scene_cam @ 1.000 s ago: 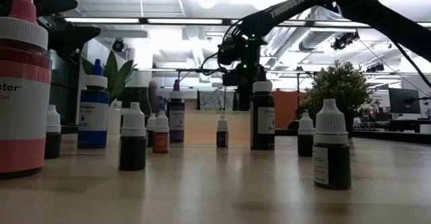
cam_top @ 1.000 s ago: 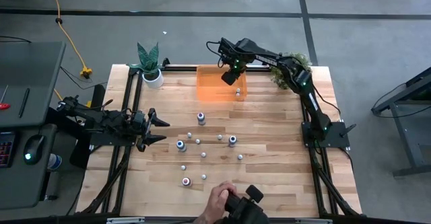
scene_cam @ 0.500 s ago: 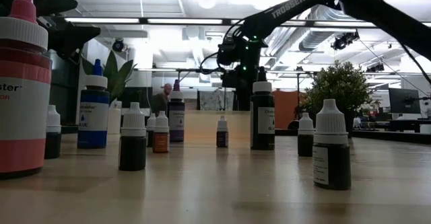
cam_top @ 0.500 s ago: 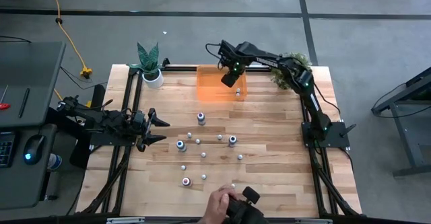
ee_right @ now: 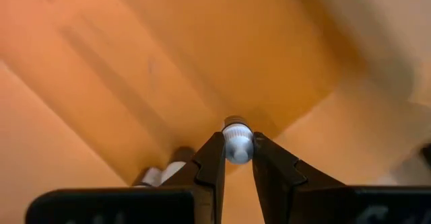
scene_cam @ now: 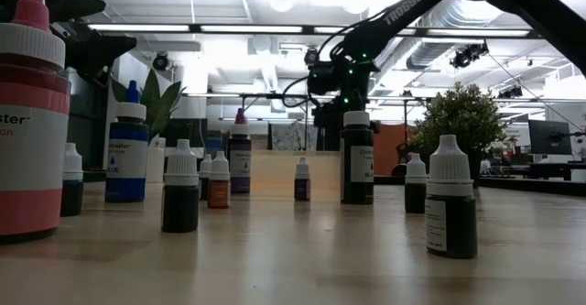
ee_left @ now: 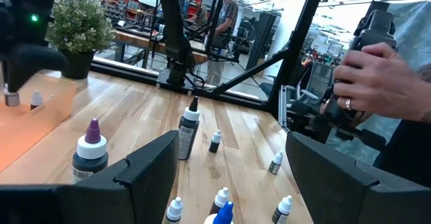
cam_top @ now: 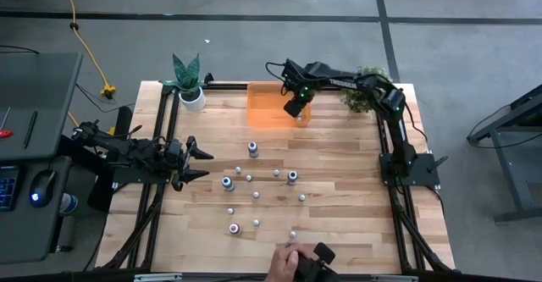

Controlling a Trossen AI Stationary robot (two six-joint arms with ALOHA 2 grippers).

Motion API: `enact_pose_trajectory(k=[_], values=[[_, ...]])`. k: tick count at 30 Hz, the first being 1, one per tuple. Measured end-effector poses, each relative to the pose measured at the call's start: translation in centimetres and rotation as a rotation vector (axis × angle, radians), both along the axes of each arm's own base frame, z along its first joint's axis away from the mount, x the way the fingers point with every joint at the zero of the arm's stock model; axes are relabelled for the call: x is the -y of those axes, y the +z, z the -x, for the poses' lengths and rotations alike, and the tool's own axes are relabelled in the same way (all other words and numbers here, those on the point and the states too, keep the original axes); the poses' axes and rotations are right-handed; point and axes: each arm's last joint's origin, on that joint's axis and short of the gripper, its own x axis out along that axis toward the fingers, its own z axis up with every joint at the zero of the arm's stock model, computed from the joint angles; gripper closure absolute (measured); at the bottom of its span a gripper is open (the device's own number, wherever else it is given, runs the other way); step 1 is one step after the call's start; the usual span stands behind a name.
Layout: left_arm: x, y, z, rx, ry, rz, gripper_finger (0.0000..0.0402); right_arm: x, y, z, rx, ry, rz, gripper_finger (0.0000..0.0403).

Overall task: Pick & Place food coloring
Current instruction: Put the small black food coloring bottle into the orange bin

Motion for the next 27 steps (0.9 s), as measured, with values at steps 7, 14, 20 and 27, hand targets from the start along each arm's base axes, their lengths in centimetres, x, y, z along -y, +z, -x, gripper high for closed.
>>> enact_pose_trajectory(k=[7,14,20,27], values=[[0.00,0.00,0.00,0.000,0.000,0.000,0.0130,-0.04,-0.26,-0.12,0.020,0.001,-0.002,0.0347],[0.00,0.00,0.00,0.000,0.000,0.000,0.0130,-0.16,-0.31,0.02,0.009,0.005,-0.021,0.0347],[0.00,0.00,0.00,0.000,0.000,0.000,0.0130,-0.17,-0.32,0.04,0.008,0.001,-0.024,0.0347],[0.00,0.00,0.00,0.000,0.000,0.000,0.0130,-0.18,-0.32,0.02,0.010,-0.011,-0.026,0.0327]])
